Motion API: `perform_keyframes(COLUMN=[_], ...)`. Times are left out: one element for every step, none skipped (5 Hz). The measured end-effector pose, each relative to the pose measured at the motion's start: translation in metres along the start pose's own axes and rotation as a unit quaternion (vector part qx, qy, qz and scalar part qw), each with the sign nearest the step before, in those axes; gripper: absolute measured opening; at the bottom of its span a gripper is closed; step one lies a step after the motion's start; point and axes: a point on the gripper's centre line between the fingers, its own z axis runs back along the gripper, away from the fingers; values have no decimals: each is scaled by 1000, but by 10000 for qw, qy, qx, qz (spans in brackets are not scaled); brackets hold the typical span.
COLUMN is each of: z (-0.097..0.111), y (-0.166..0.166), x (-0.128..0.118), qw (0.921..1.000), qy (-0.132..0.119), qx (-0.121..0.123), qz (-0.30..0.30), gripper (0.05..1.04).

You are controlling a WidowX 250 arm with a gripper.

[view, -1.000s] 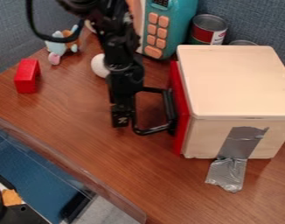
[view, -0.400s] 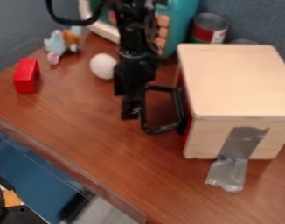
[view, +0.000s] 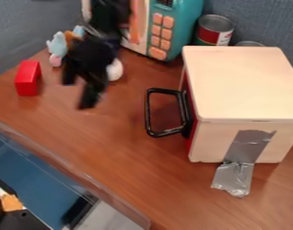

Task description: Close the drawer

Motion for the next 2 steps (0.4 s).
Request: perform_keyframes(z=[18,29], y=[7,5], x=[-53,-85], qw=[9994,9973], qy=[-76,-531], qx=[-172,-471], qz=[282,171], gripper=[1000,1001])
